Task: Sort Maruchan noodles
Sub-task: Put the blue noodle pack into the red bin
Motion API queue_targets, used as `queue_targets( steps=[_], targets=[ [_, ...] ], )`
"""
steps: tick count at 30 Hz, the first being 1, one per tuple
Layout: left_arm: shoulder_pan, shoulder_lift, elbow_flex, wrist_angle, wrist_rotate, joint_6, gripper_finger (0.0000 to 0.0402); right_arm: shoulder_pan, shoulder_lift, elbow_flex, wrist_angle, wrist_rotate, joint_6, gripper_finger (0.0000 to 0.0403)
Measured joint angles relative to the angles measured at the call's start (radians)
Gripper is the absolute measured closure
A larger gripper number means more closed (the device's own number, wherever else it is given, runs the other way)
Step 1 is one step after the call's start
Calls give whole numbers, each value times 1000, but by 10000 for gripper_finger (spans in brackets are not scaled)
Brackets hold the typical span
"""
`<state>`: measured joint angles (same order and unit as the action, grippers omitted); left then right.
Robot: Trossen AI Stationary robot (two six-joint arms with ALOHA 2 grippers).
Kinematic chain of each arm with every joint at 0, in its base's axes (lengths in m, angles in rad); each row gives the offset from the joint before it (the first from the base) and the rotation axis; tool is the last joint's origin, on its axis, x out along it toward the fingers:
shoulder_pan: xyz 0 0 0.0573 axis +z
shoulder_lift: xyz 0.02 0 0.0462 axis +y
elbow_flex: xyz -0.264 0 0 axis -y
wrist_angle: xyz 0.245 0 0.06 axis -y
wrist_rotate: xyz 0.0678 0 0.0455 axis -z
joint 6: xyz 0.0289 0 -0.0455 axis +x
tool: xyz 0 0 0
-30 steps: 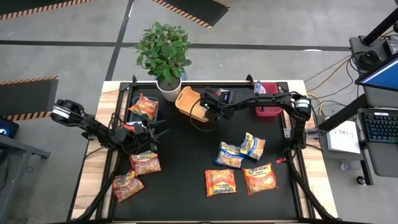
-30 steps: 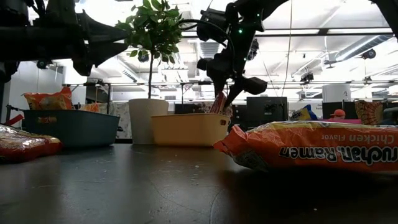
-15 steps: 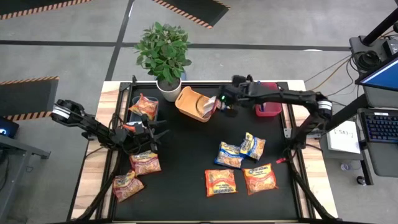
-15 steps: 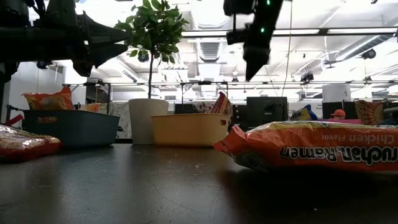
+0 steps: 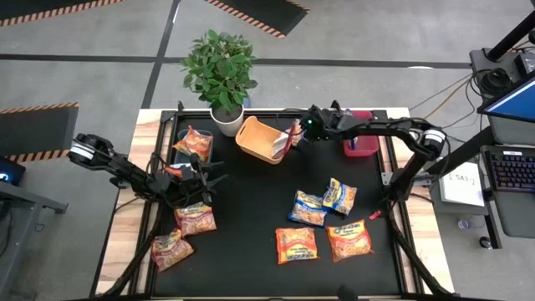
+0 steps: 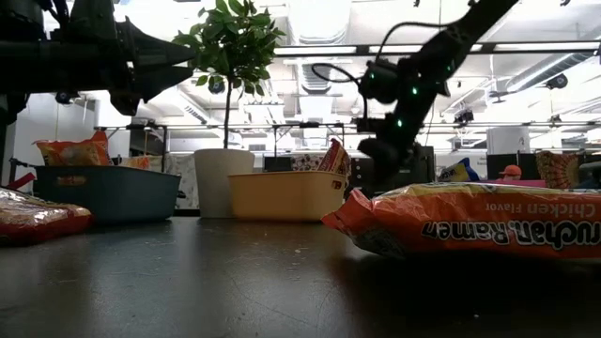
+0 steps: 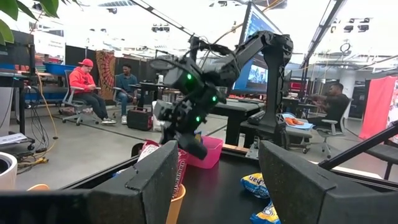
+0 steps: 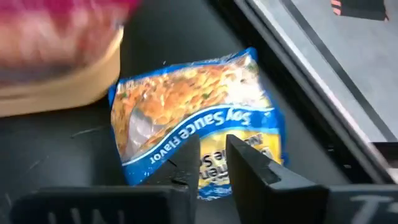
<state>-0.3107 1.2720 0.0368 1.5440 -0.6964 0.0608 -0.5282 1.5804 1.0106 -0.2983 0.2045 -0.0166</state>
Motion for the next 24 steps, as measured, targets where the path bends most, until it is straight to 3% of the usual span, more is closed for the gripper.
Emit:
queue_targets(
  steps=[7,17,21,24],
  targets=[
    [0,0,0,-2,0,0,194,16,24,-84,106,-3,1,390],
    [0,0,0,-3,0,-1,194,88,105,-88,118,-25,75,394],
    [0,0,4,-4,0,-16,194,172,83,-89,93,-154,169,394],
    [0,5,13,-9,7,-29,194,258,57,-76,119,-311,215,394]
  ],
)
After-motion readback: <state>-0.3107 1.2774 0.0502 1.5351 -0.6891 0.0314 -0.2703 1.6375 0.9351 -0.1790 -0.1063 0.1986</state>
